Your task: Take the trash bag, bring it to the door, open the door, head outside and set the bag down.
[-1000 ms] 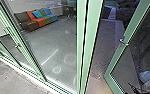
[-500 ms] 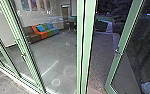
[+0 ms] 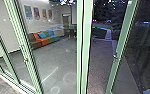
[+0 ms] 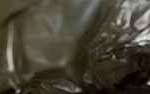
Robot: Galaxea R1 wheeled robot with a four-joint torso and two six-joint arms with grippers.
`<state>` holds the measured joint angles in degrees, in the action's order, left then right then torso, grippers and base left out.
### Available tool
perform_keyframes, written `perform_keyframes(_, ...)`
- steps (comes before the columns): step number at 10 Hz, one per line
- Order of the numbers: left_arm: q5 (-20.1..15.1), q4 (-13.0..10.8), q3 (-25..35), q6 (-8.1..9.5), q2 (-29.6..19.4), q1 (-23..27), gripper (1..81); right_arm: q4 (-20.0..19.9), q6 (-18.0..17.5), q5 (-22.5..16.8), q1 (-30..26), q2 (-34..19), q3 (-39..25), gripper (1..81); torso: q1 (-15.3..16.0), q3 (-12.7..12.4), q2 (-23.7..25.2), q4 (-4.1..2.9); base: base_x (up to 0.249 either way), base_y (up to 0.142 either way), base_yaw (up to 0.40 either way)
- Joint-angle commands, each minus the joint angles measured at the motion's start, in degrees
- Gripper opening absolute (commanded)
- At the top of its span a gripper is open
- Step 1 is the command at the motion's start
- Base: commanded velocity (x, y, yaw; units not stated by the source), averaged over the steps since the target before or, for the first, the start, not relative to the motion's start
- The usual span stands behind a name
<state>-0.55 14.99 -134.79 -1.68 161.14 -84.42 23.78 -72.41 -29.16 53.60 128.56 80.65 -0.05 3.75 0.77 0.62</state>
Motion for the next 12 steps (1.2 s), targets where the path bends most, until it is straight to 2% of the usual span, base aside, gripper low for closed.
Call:
perform_keyframes(1,-3.93,-0.32,0.5,-0.51,-1.42,3.34,1.0,14.05,0.34,-1.34,5.41,9.34,7.3,81.1,0.05,0.0,-0.02,0.0,0.0,0.0,0.0)
perform_keyframes(3,-3.93,-0.32,0.49,-0.51,-1.78,3.77,1.0,19.37,0.17,-0.81,10.08,14.03,12.15,81.1,0.05,0.11,0.0,0.0,0.0,0.0,0.0)
perform_keyframes(6,-4.02,-0.4,0.58,-0.51,-1.43,3.95,1.0,23.85,0.52,0.5,15.17,21.66,19.16,81.1,0.05,0.11,0.0,0.0,0.0,0.0,0.0)
perform_keyframes(8,-4.11,-0.4,0.58,-0.51,-1.16,3.87,1.0,25.08,0.52,0.68,17.02,25.44,22.95,81.1,0.05,0.09,0.02,0.0,0.0,0.0,0.0)
perform_keyframes(9,-4.11,-0.4,0.49,-0.51,-1.07,3.95,1.0,25.35,0.52,1.39,17.47,26.42,23.84,81.1,3.67,0.09,-0.77,0.0,0.0,0.0,0.0)
perform_keyframes(10,-4.11,-0.4,0.58,-0.51,-0.9,3.95,1.0,25.26,0.61,2.44,17.99,27.92,25.33,81.1,0.05,0.09,-0.77,0.0,0.0,0.0,0.0)
perform_keyframes(12,-4.11,-0.49,0.58,-0.51,-0.46,3.95,1.0,25.26,0.61,3.14,18.61,28.62,27.0,81.1,0.83,0.06,-0.07,0.0,0.0,0.0,0.0)
